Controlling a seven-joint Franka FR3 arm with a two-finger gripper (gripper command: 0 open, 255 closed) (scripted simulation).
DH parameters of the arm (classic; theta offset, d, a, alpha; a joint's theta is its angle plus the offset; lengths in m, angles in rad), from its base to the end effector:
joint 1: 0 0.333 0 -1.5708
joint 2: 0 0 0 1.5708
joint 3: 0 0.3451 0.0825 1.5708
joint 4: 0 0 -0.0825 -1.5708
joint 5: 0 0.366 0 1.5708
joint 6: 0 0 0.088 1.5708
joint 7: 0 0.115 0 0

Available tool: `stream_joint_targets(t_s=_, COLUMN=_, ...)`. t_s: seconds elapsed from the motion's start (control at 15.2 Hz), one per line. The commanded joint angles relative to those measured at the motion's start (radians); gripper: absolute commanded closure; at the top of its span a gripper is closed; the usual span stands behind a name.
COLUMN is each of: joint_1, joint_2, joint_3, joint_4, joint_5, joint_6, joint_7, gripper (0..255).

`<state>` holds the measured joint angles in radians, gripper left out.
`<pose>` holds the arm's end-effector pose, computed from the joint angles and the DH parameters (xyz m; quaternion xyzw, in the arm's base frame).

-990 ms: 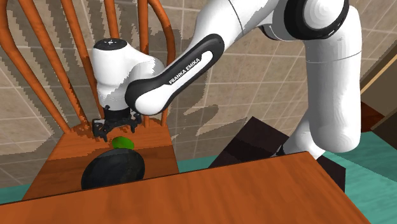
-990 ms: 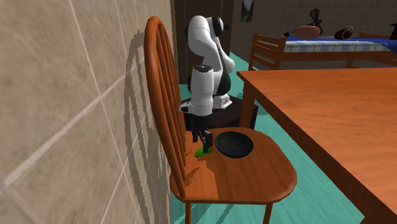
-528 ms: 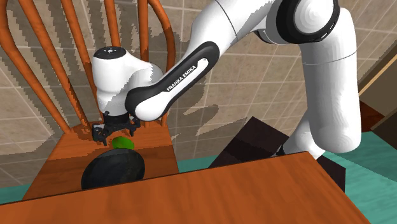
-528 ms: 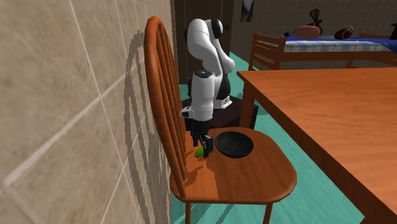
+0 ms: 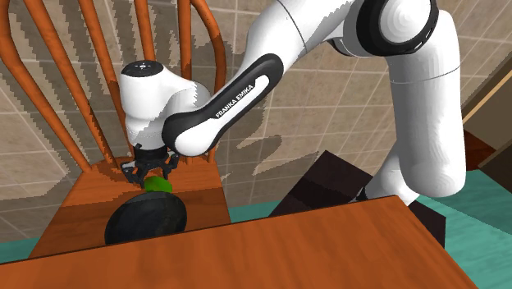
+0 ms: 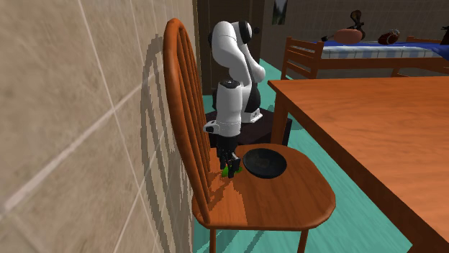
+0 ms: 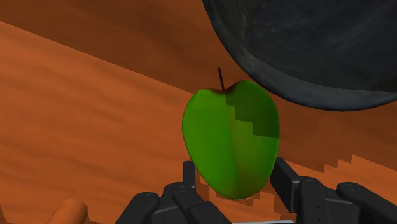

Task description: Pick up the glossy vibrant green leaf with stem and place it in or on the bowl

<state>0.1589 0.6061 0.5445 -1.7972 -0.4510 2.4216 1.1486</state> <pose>0.5376 0.3954 0.2896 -0.9917 0.1095 -0.0485 0.0470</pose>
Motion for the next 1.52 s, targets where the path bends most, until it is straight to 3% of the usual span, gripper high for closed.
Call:
stream_joint_targets(t_s=0.0, joint_1=-0.002, joint_2=0.001, joint_3=-0.003, joint_4=0.000, joint_5=0.000, joint_6=-0.001, joint_7=0.000, gripper=255)
stream_joint_targets(t_s=0.33, joint_1=-0.002, joint_2=0.003, joint_3=-0.003, joint_4=0.001, joint_5=-0.001, joint_6=0.000, joint_7=0.001, gripper=255)
stream_joint_targets(t_s=1.45, joint_1=-0.052, joint_2=-0.127, joint_3=0.071, joint_4=0.042, joint_5=0.099, joint_6=-0.159, joint_7=-0.063, gripper=255)
